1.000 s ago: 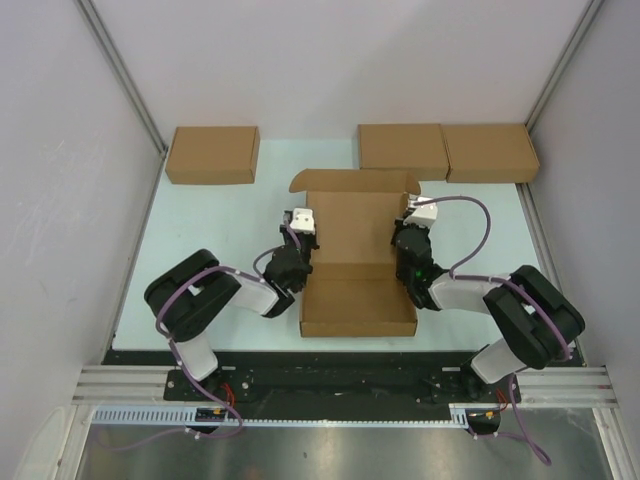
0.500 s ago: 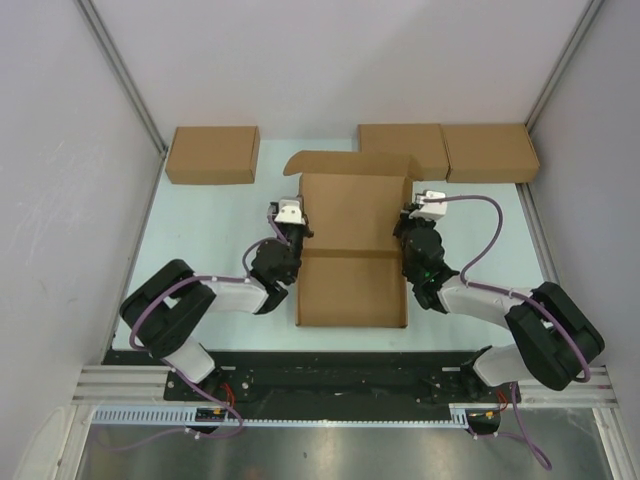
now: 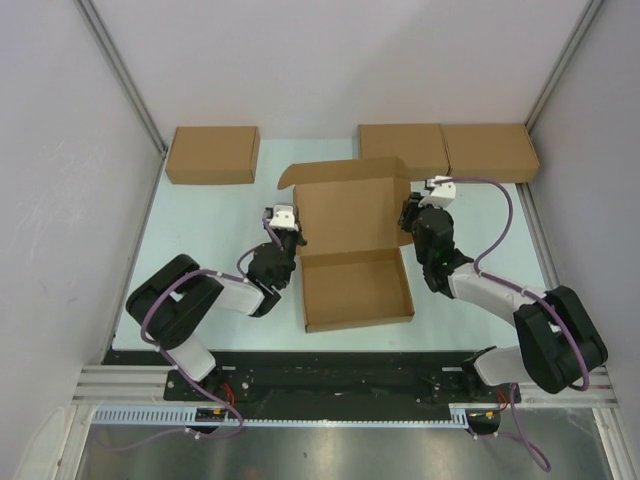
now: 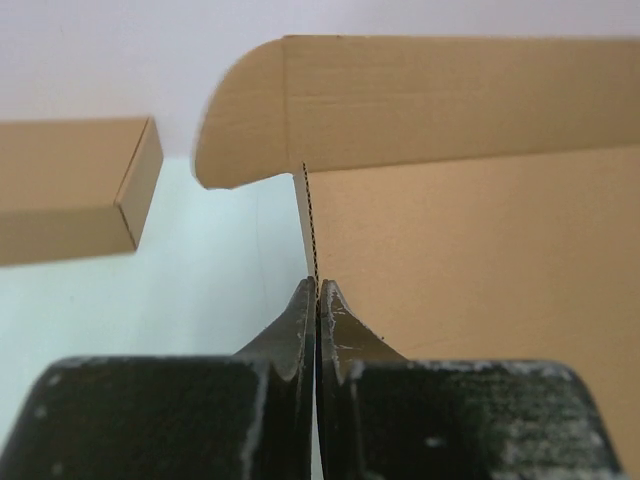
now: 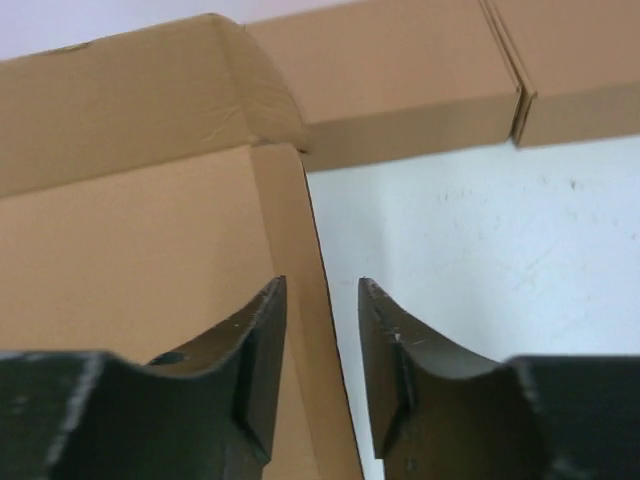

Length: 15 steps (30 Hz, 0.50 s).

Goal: Fold the paper box

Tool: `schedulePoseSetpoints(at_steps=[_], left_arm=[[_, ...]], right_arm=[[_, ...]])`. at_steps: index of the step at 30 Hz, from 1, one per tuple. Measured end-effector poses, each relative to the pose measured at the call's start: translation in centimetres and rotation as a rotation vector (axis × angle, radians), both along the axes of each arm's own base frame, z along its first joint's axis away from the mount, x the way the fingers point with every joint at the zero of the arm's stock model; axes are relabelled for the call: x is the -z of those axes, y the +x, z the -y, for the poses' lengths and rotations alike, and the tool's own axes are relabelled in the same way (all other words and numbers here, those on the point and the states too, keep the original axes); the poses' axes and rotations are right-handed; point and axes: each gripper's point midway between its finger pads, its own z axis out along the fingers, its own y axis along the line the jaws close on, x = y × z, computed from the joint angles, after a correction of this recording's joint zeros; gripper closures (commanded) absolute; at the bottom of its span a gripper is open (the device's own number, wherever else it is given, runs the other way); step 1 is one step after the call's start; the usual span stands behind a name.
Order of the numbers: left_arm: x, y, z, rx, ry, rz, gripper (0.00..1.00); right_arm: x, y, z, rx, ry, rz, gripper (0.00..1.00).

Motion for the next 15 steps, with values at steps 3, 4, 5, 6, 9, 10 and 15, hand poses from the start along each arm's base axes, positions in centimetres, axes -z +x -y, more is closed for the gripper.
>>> schedulePoseSetpoints(at_steps=[3, 4, 5, 6, 9, 10, 15], left_arm=[[1.9, -0.3, -0.3, -0.001, 0.011, -0.039, 1.0], [1.8, -0.3, -0.2, 0.0, 0.005, -0.036, 1.0], [1.7, -0.3, -0.2, 0.001, 0.002, -0.033, 1.0], [1.7, -0.3, -0.2, 0.001, 0.002, -0.033, 1.0], [1.7, -0.3, -0.2, 0.003, -0.003, -0.032, 1.0], [1.7, -0.3, -0.2, 0.004, -0.003, -0.032, 1.0], [1.7, -0.3, -0.2, 0.004, -0.003, -0.032, 1.0]], right_arm=[[0.2, -0.3, 0.4, -0.02, 0.02, -0.032, 0.52], [0.1, -0.4, 0.6, -0.025, 0.028, -0.037, 0.5], [0.1, -0.5, 0.7, -0.03, 0.038, -0.045, 0.48], [0.1, -0.5, 1.0, -0.033, 0.048, -0.053, 0.47], [0.1, -0.1, 2.2, -0.036, 0.083, -0.077, 0.39], [0.0, 0.1, 2.7, -0.039, 0.094, -0.083, 0.38], [-1.4, 0.9, 2.8, -0.12, 0.146, -0.093, 0.39]])
